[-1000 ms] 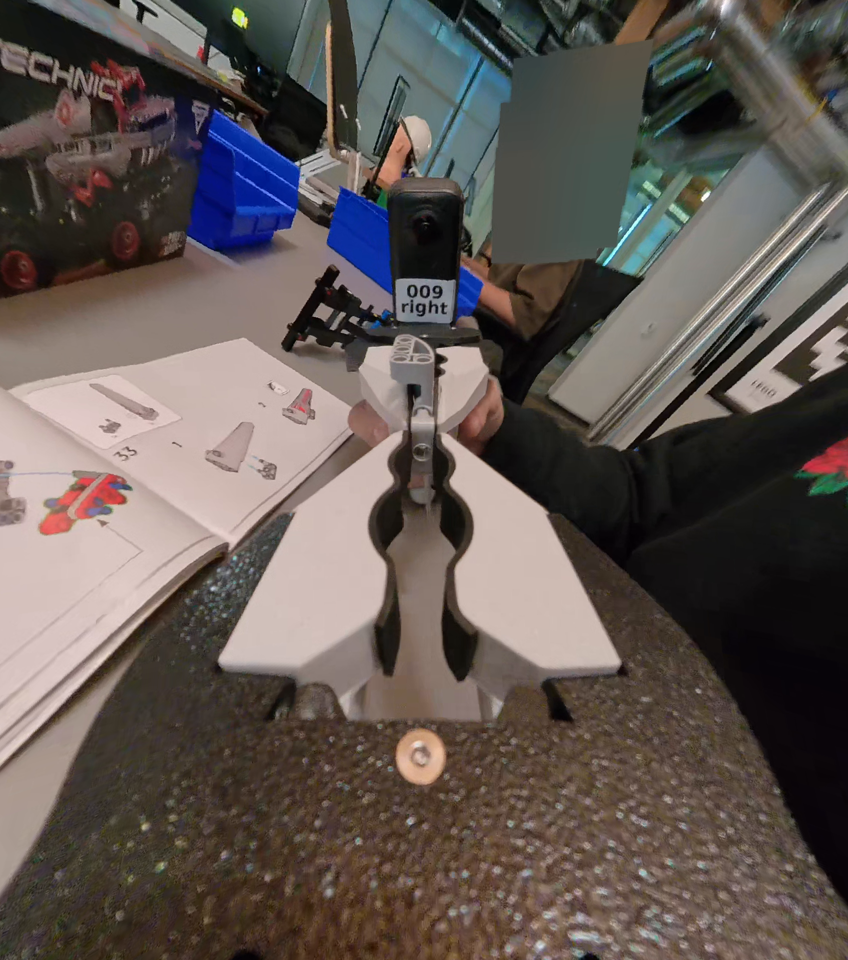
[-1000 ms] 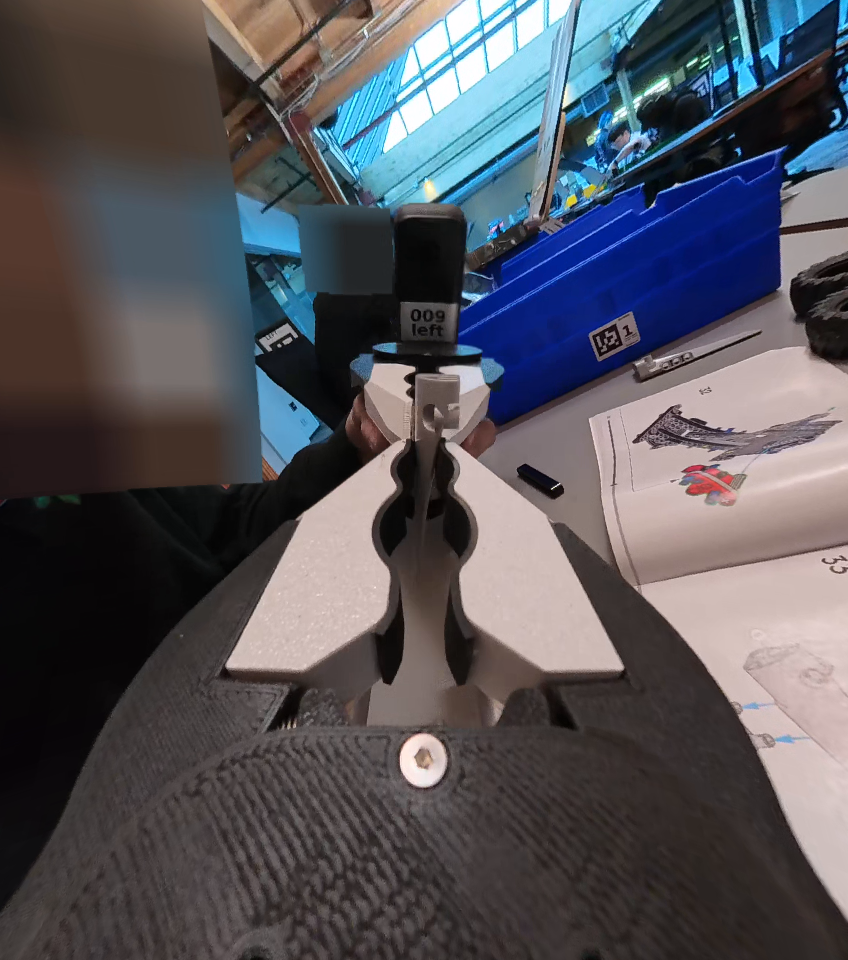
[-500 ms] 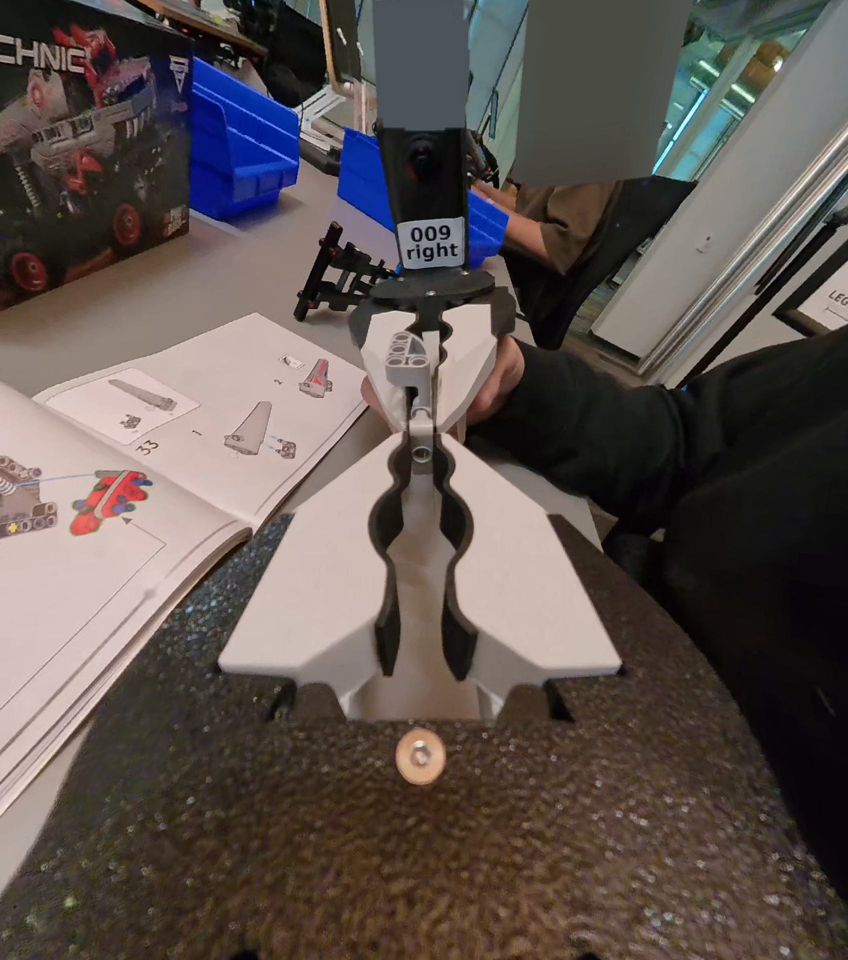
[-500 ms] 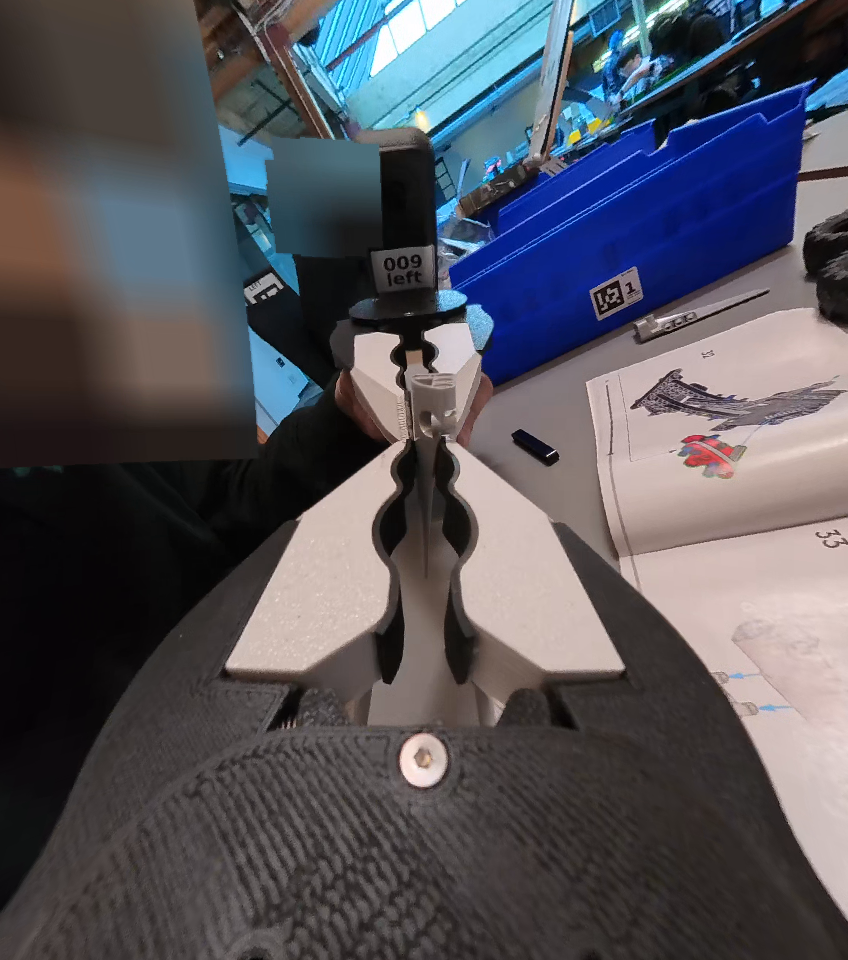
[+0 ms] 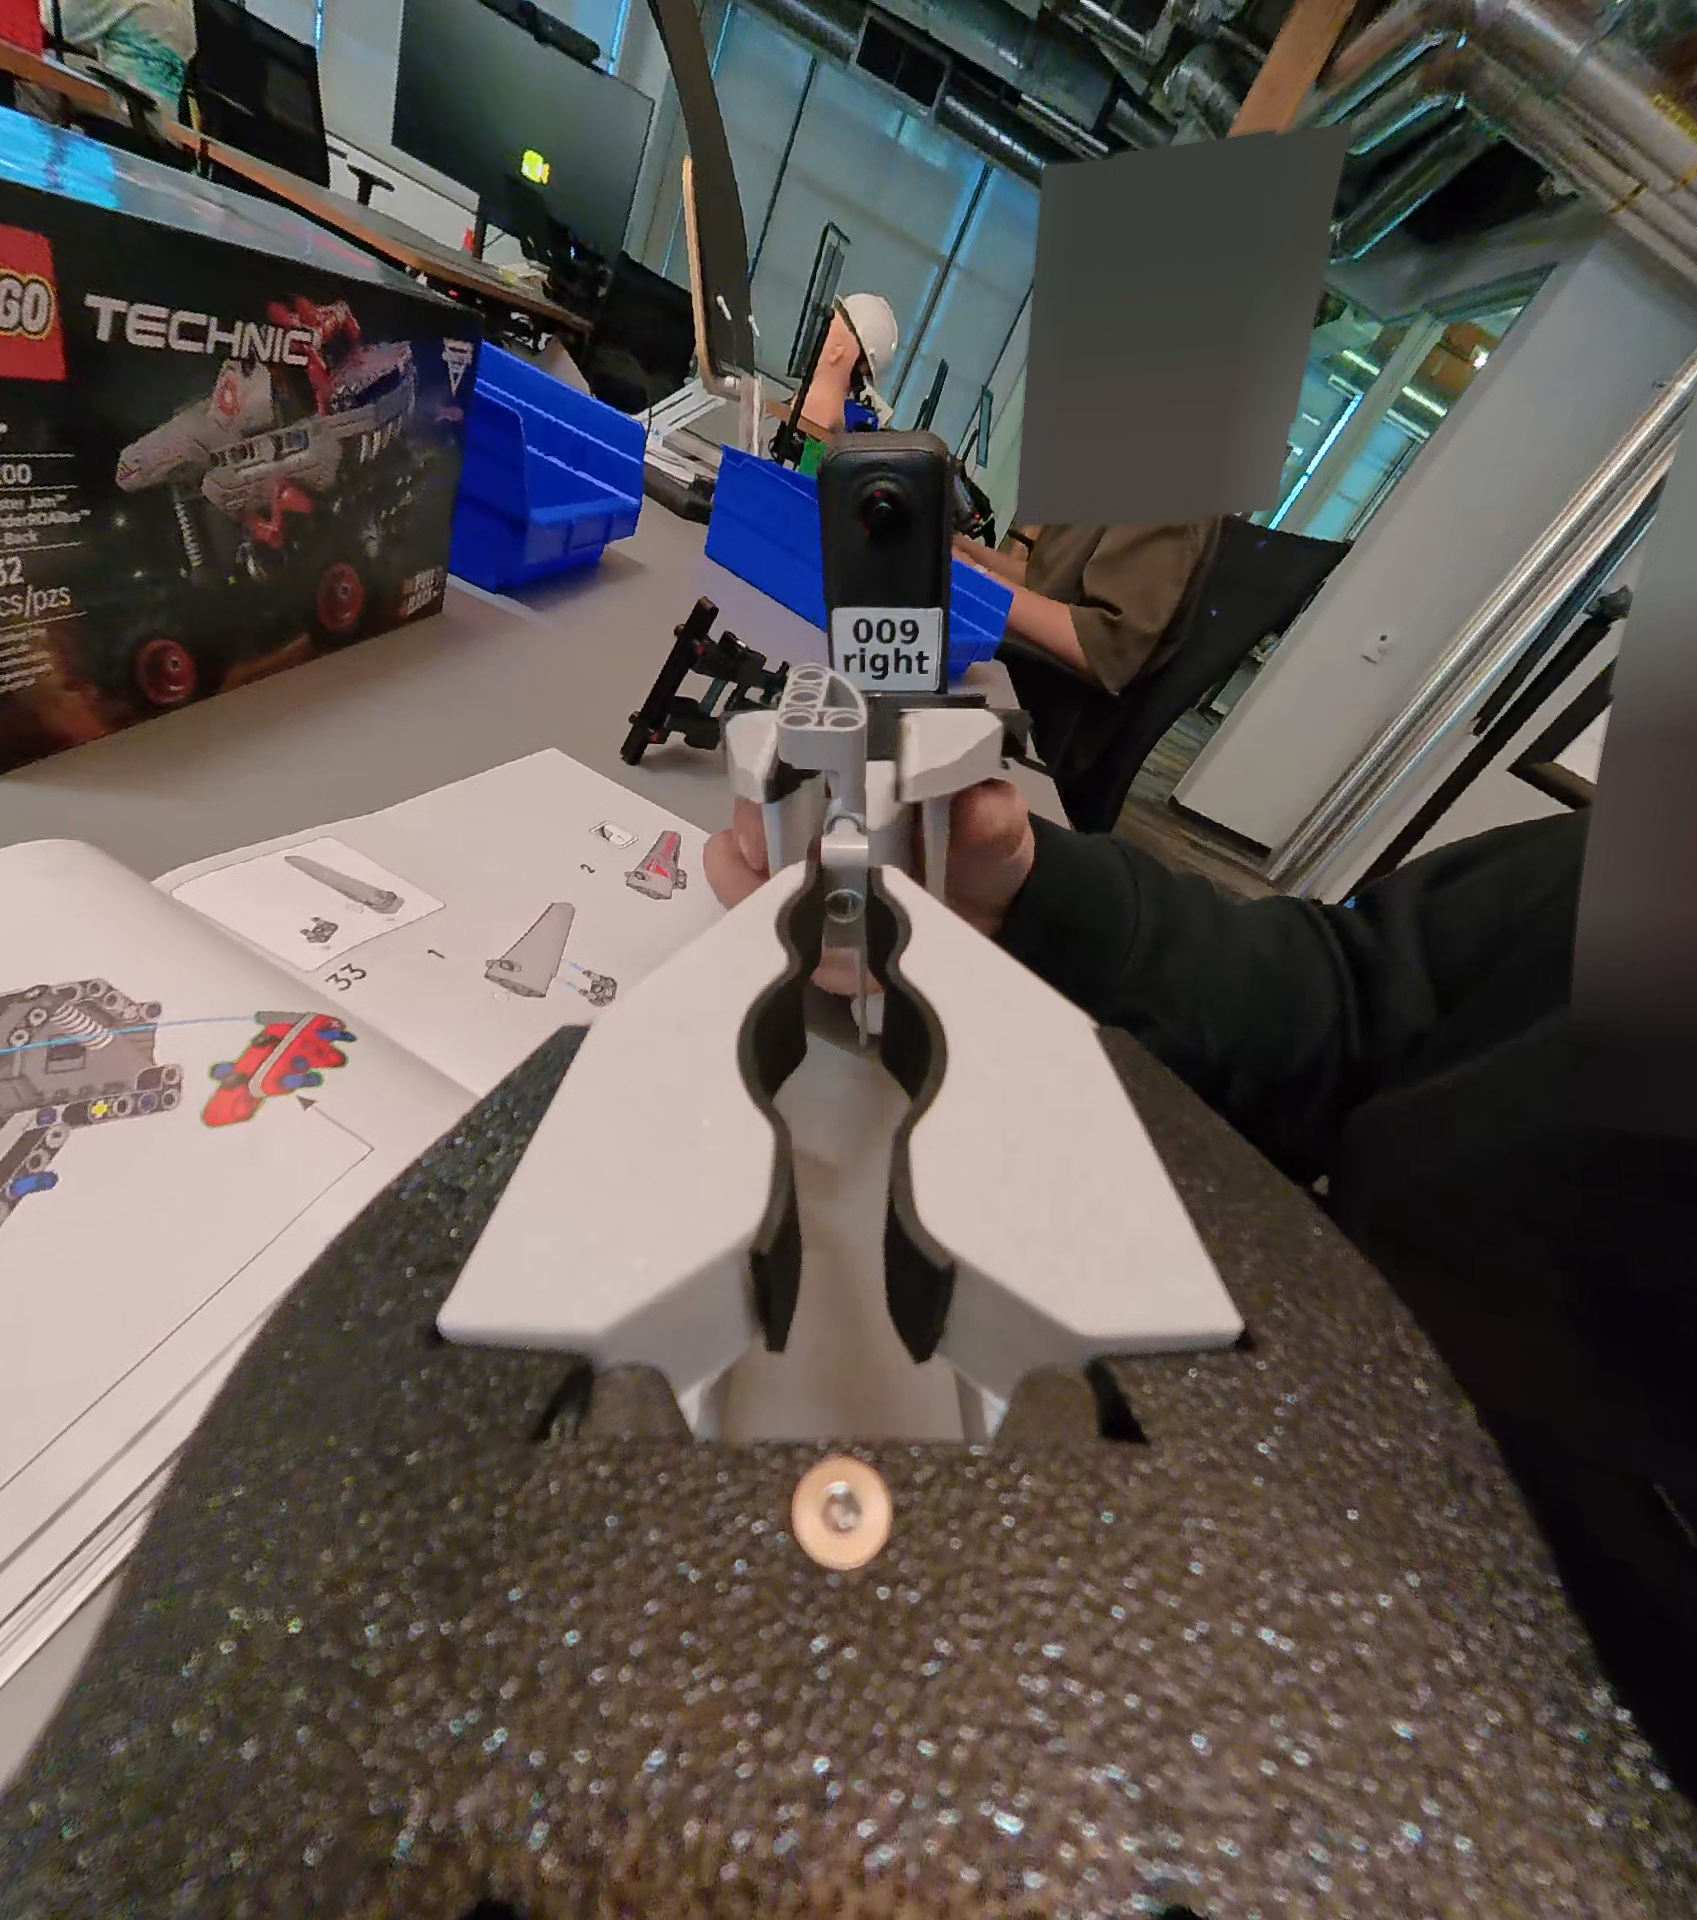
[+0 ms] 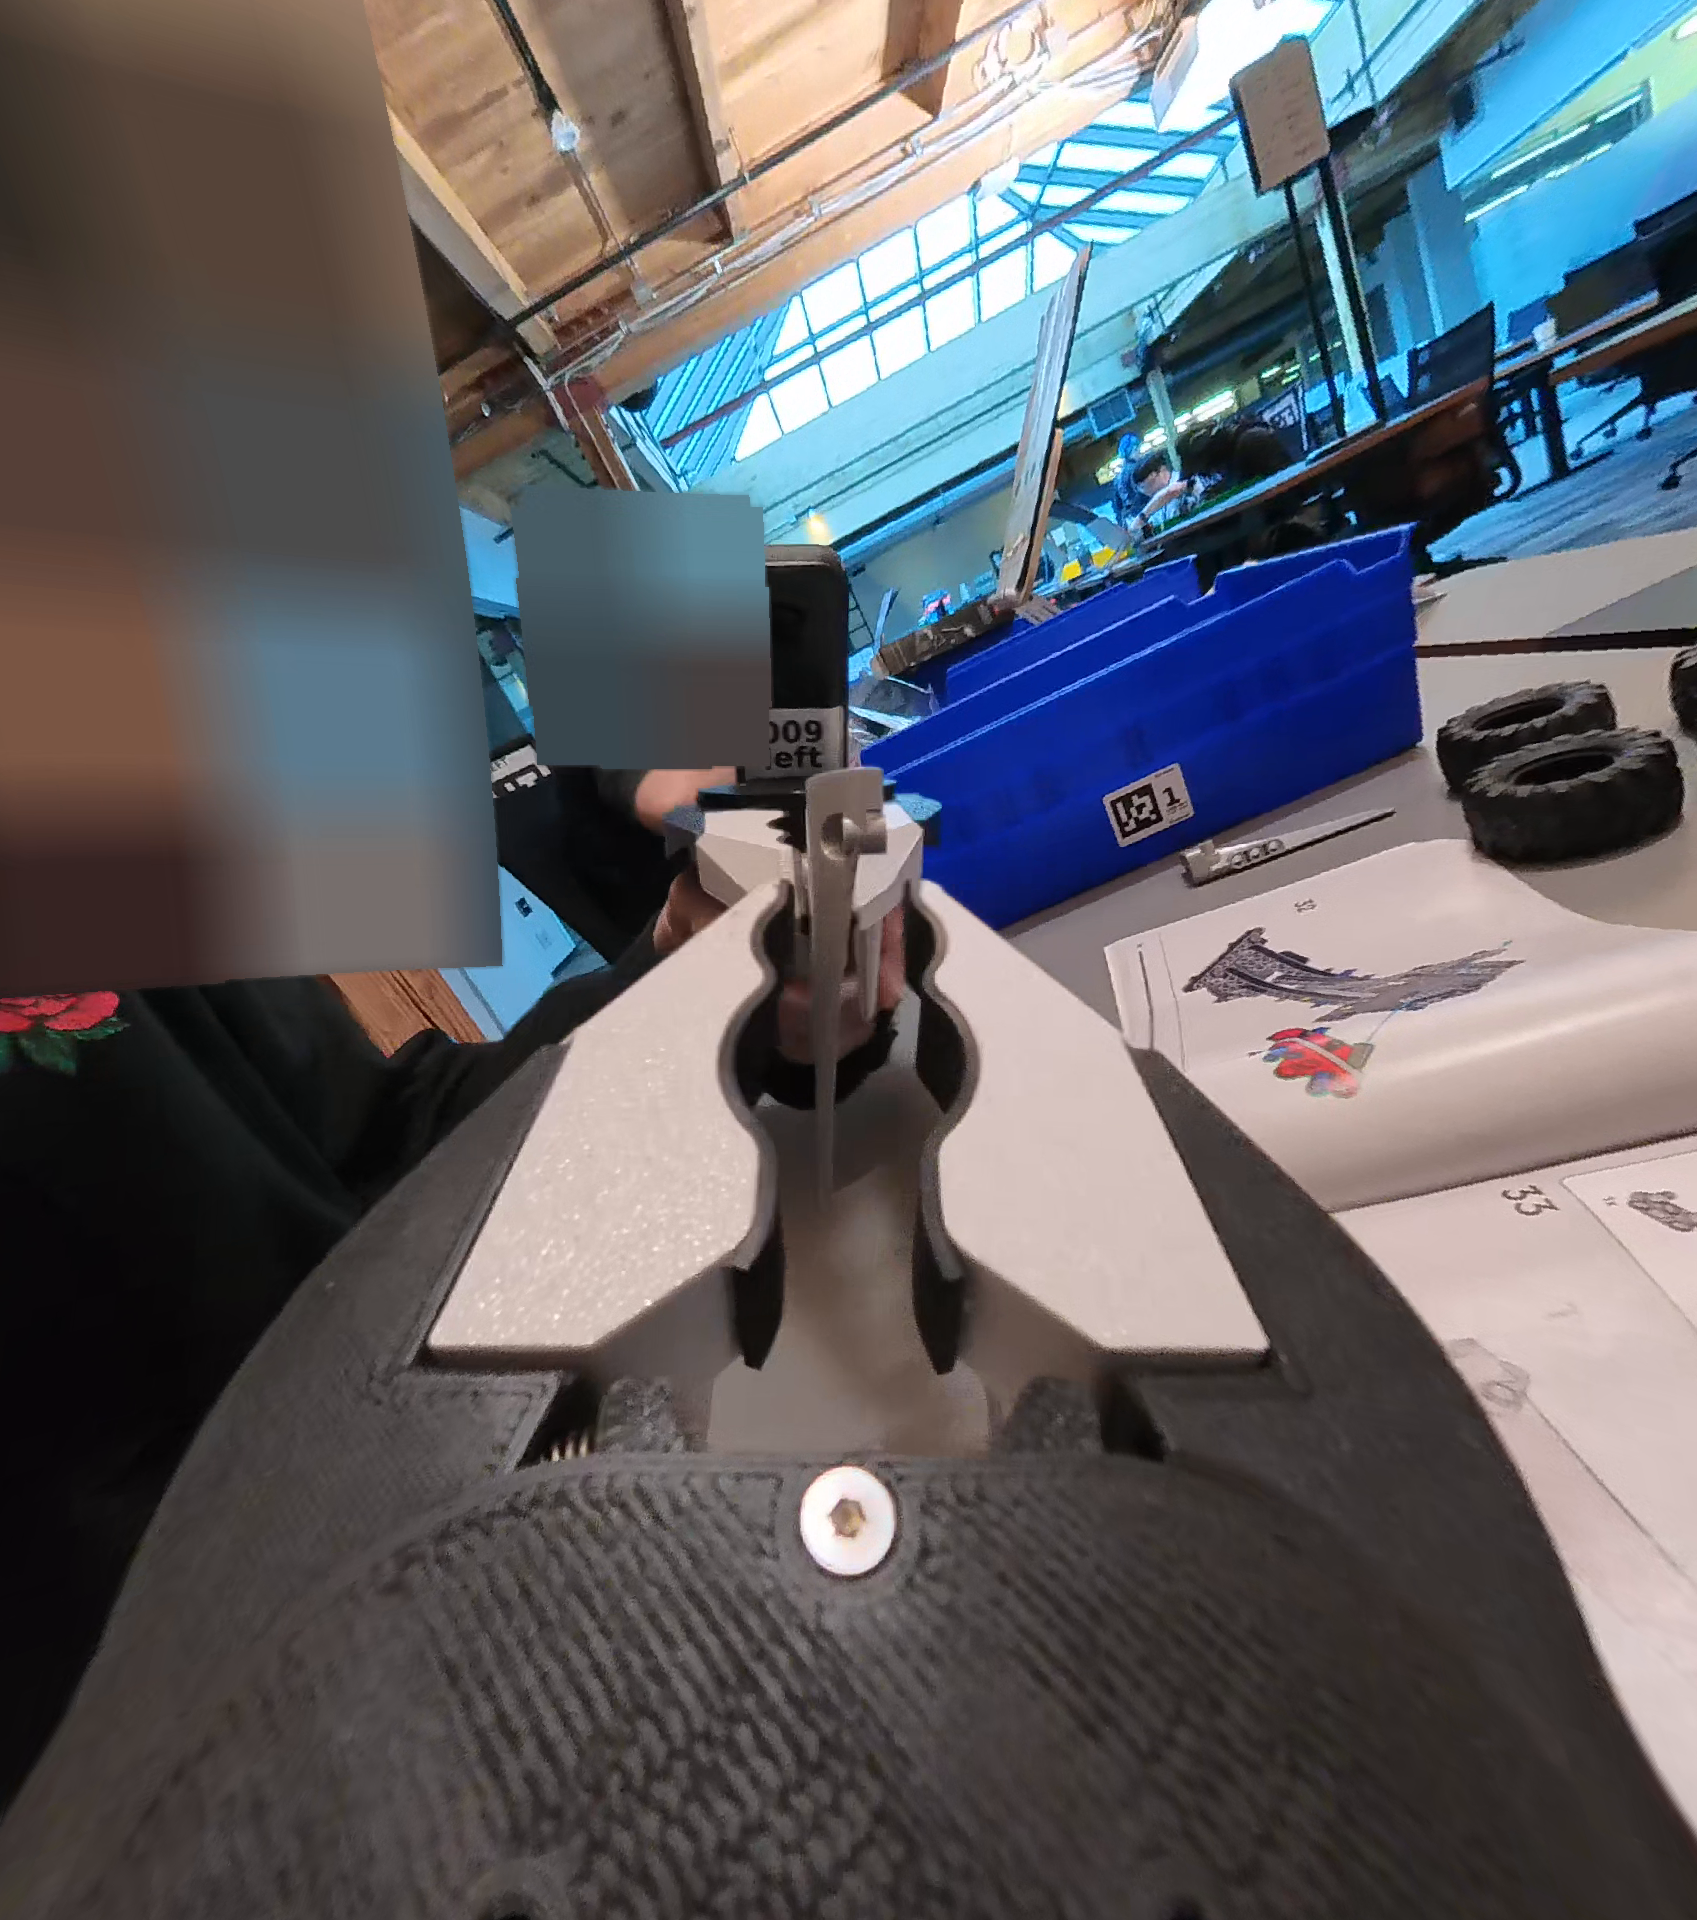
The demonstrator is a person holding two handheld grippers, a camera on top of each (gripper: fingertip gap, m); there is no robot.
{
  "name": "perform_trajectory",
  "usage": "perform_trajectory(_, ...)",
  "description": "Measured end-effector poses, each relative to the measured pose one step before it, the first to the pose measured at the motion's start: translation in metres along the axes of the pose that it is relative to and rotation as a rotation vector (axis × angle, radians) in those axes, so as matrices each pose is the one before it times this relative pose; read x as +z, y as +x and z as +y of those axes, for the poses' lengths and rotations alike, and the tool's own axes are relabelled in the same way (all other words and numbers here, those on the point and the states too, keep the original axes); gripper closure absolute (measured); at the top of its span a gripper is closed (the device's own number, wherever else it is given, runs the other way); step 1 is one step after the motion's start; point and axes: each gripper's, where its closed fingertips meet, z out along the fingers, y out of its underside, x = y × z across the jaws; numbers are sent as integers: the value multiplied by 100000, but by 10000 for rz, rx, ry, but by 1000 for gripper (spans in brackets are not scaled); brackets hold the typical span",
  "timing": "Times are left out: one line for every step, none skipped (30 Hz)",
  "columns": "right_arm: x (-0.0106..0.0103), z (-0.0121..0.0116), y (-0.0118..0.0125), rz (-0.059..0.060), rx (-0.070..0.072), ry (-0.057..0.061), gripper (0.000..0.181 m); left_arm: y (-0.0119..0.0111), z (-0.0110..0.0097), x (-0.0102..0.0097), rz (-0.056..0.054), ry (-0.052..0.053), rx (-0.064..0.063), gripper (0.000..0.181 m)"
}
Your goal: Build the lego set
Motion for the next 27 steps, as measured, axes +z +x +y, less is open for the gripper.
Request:
perform_trajectory(-71,136,31,13,-63,-95,170,10,3,-82,5,-25,64,177)
perform_trajectory(45,157,-174,-117,31,-105,172,32,-10,-42,10,-4,62,177)
perform_trajectory(107,75,-137,-89,43,-23,172,93,-7,5,50,-5,30,177)
perform_trajectory(132,92,-197,-120,46,-18,172,66,74,51,30,-44,17,176)
perform_trajectory(134,124,-154,-83,36,-55,174,11,121,62,-5,-69,31,177)
perform_trajectory(116,159,-35,-6,-2,-89,176,51,81,45,15,-56,48,176)
perform_trajectory(50,23,-82,-40,-31,-21,177,45,10,-2,9,-15,63,176)
perform_trajectory(27,35,-90,-67,-23,-43,178,17,-27,-33,-4,8,56,176)
perform_trajectory(19,10,-360,-229,-29,-79,181,-82,43,-26,-40,-27,15,176)
perform_trajectory(101,-16,-444,-197,-94,-32,181,-157,52,-12,-101,-30,21,176)
perform_trajectory(46,-38,18,113,-141,22,181,-2,-5,-14,-22,5,80,177)
perform_trajectory(39,4,72,66,23,12,181,-30,-88,-47,-64,43,119,177)
perform_trajectory(7,-14,31,-43,154,38,181,-1,-66,-8,-63,26,170,177)
perform_trajectory(-21,-27,-37,-128,221,60,181,126,-62,2,20,18,134,177)
perform_trajectory(-36,-84,-215,-236,217,99,181,186,-96,9,91,54,42,177)
perform_trajectory(-24,-97,-152,-161,142,87,181,198,-132,15,132,91,-42,177)
perform_trajectory(0,-44,-178,-135,64,31,181,217,-78,6,168,52,-82,177)
perform_trajectory(-12,89,-217,-183,74,-73,181,262,46,-2,212,-36,-126,177)
perform_trajectory(-48,131,-209,-189,104,-98,181,256,112,-5,223,-95,-150,177)
perform_trajectory(-76,132,-150,-180,183,-88,181,221,159,48,190,-113,-153,177)
perform_trajectory(-80,170,-73,-160,244,-89,181,274,222,110,220,-146,-168,177)
perform_trajectory(-91,173,-303,-319,213,-92,181,344,219,163,264,-136,-196,176)
perform_trajectory(-87,78,-201,-188,131,-41,181,217,62,121,183,-33,-153,177)
perform_trajectory(-61,28,-103,-78,3,-33,181,98,33,82,62,-16,-46,177)
perform_trajectory(-45,17,11,15,-11,-29,181,8,23,72,-17,-19,12,176)
perform_trajectory(-5,0,-82,-76,39,17,181,89,-12,51,49,16,-27,176)
perform_trajectory(33,-139,-257,-218,108,135,181,218,-146,64,155,110,-108,176)
